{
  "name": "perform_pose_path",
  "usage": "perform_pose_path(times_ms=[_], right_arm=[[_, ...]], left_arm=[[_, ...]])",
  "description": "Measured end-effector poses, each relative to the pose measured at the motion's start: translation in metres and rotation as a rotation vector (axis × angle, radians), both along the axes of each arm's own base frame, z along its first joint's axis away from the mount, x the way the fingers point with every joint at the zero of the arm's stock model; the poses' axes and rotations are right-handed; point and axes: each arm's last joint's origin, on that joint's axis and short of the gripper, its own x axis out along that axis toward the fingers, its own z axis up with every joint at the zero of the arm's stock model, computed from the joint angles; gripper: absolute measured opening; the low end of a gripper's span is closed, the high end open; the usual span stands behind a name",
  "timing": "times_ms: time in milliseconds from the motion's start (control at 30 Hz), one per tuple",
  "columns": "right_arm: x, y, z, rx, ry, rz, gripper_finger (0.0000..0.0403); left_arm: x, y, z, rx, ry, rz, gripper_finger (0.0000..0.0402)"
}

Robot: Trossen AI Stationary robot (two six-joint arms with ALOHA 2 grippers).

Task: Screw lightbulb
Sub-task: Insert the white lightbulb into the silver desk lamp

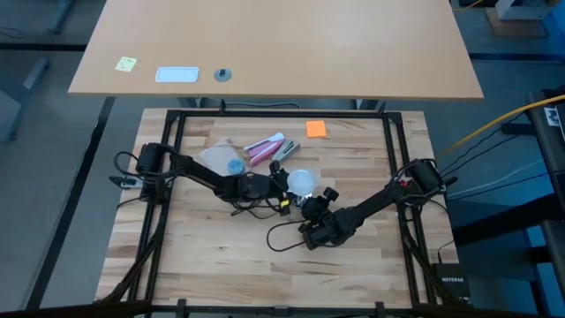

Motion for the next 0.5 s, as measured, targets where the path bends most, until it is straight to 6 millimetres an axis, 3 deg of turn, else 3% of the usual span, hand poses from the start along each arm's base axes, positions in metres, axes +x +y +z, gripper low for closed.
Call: perform_pose_path(times_ms=[300, 500], right_arm=[[0.000, 0.000, 0.000, -0.003, 0.002, 0.000, 0.0136], [-0.001, 0.000, 0.005, 0.005, -0.005, 0.002, 0.0136]], left_arm=[[-0.004, 0.000, -0.008, -0.005, 0.116, 0.016, 0.0252], [-0.014, -0.003, 0.001, -0.095, 0.185, 0.051, 0.0252]])
